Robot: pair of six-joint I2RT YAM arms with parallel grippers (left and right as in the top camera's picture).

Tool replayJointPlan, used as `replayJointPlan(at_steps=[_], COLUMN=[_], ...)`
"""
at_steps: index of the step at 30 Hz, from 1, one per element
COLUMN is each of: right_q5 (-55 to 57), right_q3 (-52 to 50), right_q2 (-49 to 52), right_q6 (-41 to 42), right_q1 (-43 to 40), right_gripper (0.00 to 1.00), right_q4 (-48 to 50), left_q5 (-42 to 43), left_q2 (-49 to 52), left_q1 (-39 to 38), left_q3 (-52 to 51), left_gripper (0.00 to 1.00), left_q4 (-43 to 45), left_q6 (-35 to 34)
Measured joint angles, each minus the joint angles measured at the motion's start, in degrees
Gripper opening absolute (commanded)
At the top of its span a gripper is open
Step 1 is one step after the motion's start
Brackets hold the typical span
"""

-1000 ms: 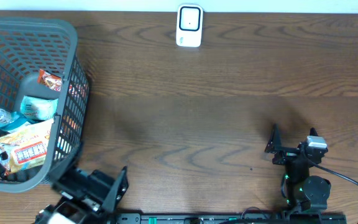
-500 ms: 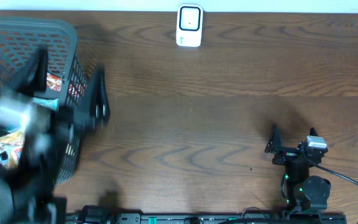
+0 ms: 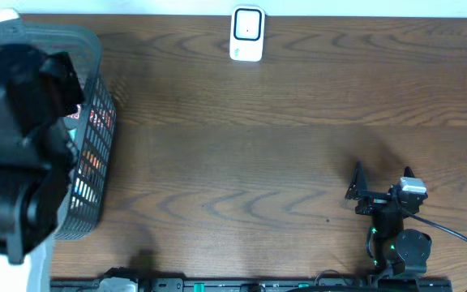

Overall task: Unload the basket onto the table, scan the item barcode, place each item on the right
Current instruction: 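Reach the left gripper into the basket and grasp the blue bottle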

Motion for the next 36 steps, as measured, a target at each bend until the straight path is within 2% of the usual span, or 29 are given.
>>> replayJointPlan(at_steps=[6, 12, 16, 23, 26, 30, 36], right_q5=[0.00, -0.02, 0.00, 0.00, -0.02, -0.02, -0.02], right_q3=[0.00, 0.00, 0.00, 0.00, 0.00, 0.00, 0.00], right_q2=[0.00, 0.00, 0.00, 0.00, 0.00, 0.00, 0.00], right_q6=[0.00, 0.02, 0.00, 0.02, 0.00, 0.00, 0.00], right_q1=[0.00, 0.00, 0.00, 0.00, 0.00, 0.00, 0.00], right_gripper=[0.99, 0.99, 0.99, 0.99, 0.99, 0.99, 0.99], right_q4=[0.00, 0.00, 0.00, 0.00, 0.00, 0.00, 0.00], left_q5=[1.60, 2.71, 1.40, 1.14, 3.10, 8.74, 17.07], left_q2=[4.63, 8.07, 10.84, 18.80, 22.25, 26.36, 32.52], left_q1=[0.00, 0.55, 5.81, 24.15, 30.71, 37.33, 42.86], left_q3=[0.00, 0.00, 0.00, 0.00, 0.00, 0.00, -0.02], left_gripper=[0.86, 0.86, 0.86, 0.86, 0.86, 0.86, 0.86], left_q4=[-4.96, -4.09, -4.94, -15.23, -17.70, -18.51, -19.82], left_q6=[-0.35, -0.94, -10.16, -37.86, -46.38, -53.24, -57.31])
